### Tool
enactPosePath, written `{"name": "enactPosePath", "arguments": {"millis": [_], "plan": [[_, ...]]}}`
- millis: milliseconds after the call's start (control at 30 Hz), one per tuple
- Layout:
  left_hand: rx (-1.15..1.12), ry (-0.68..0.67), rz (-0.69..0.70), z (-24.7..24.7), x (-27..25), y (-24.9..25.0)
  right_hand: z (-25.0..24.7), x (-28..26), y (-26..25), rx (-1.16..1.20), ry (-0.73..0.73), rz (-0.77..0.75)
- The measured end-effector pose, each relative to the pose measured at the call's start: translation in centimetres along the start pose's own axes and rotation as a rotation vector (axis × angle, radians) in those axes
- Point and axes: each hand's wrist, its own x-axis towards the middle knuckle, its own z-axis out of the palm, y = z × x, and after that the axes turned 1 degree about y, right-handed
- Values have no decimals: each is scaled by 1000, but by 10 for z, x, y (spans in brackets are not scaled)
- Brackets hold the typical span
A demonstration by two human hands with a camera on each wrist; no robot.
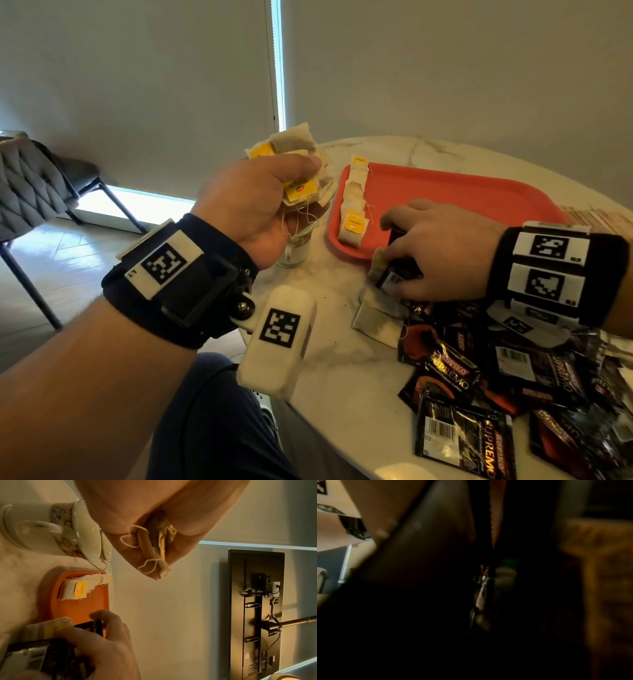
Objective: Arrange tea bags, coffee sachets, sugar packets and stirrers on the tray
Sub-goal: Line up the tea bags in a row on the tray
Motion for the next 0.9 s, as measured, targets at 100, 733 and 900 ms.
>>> {"name": "enactPosePath", "arguments": {"millis": [100,733,900], "plan": [[-6,4,7,-1,1,0,-1,-1,-8,-116,-53,-22],[-39,0,48,-16,9,4,-12,-2,-11,-81,-144,-177],[-33,-8,49,-16,9,5,-11,4,-31,-40,-112,-245]]}}
